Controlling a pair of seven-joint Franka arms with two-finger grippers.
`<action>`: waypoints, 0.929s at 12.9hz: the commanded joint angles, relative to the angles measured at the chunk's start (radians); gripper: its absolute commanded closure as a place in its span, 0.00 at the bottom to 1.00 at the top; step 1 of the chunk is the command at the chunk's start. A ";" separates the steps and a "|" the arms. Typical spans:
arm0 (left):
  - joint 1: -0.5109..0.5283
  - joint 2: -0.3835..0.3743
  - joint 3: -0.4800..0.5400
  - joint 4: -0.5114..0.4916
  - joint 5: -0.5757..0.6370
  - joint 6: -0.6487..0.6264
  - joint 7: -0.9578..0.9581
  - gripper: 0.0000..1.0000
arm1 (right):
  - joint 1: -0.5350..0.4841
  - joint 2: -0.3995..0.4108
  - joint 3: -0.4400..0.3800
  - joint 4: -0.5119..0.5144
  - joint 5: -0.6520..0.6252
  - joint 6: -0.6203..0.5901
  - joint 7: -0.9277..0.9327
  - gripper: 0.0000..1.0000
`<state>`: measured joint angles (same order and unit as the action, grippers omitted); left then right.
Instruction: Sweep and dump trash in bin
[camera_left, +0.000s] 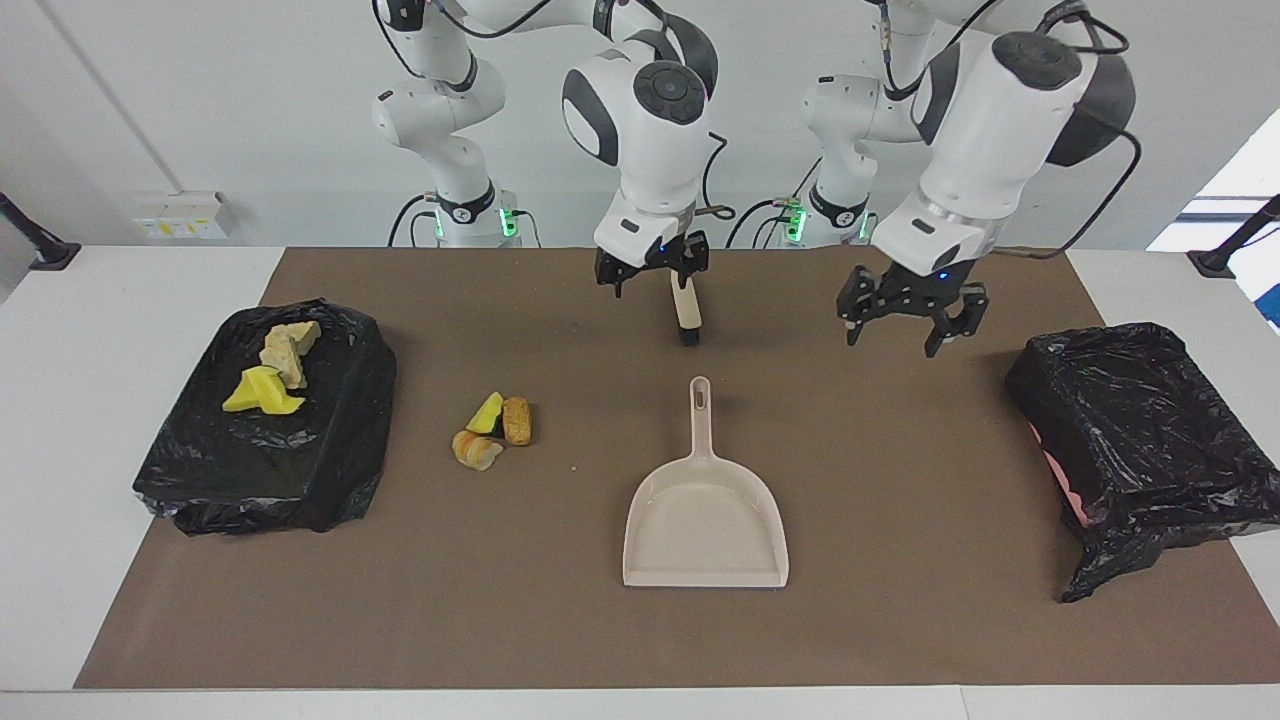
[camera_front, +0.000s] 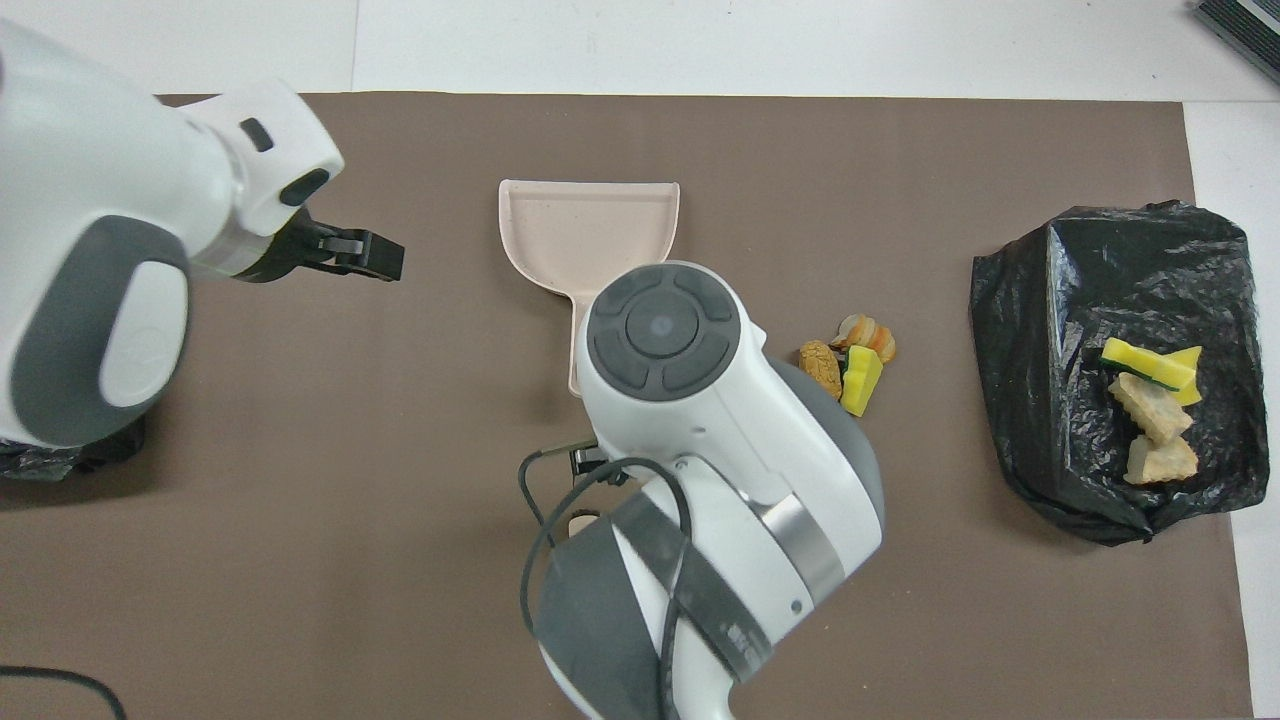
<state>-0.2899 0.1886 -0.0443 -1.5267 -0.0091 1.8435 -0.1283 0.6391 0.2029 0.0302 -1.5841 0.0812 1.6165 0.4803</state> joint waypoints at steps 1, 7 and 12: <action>-0.055 0.060 0.012 -0.003 0.003 0.078 -0.112 0.00 | 0.043 -0.156 -0.001 -0.264 0.089 0.092 0.059 0.00; -0.208 0.164 0.012 -0.099 0.006 0.276 -0.300 0.00 | 0.164 -0.341 -0.001 -0.632 0.204 0.318 0.148 0.00; -0.252 0.210 0.014 -0.179 0.011 0.416 -0.336 0.00 | 0.306 -0.321 -0.001 -0.750 0.224 0.491 0.265 0.00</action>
<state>-0.5261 0.3870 -0.0479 -1.6821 -0.0091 2.2099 -0.4383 0.9140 -0.1102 0.0337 -2.2915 0.2723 2.0563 0.7144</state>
